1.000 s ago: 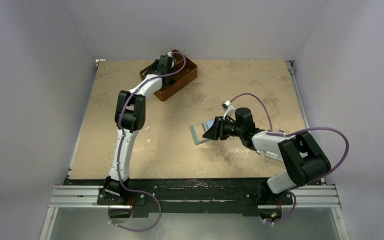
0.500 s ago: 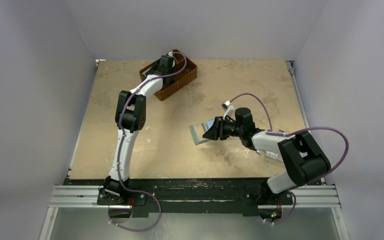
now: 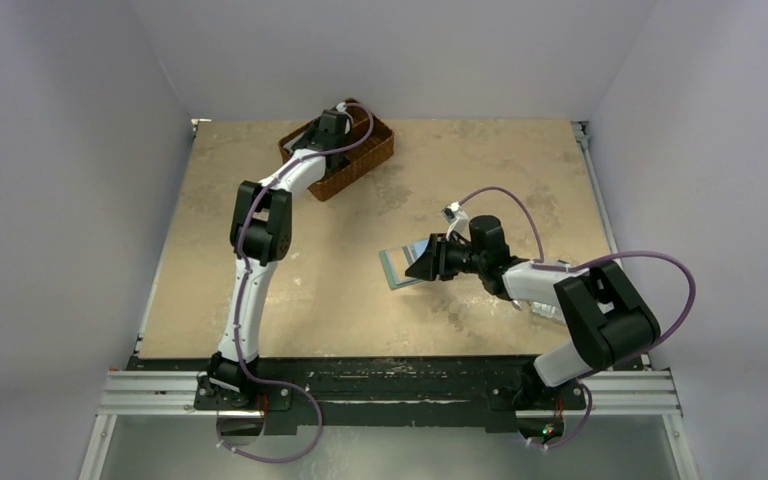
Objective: Put the credit cards into the card holder
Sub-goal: Pick up the credit card from the storage box.
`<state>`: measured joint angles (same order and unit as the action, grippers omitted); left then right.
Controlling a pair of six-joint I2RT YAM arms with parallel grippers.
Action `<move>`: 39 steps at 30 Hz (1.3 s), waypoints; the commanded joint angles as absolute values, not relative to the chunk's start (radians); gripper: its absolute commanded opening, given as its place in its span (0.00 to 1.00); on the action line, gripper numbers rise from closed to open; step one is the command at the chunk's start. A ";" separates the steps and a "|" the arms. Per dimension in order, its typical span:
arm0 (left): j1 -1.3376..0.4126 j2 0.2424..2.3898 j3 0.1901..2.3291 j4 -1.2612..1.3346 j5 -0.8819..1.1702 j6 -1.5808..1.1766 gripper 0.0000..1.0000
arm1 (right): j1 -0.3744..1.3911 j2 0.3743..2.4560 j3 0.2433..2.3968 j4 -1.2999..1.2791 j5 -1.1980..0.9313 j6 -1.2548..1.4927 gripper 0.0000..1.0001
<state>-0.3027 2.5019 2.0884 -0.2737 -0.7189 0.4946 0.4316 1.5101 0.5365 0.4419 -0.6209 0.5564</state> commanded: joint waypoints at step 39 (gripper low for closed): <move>-0.311 2.322 2.086 -0.371 -0.644 0.408 0.04 | 0.436 1.532 0.574 0.466 -0.645 0.538 0.47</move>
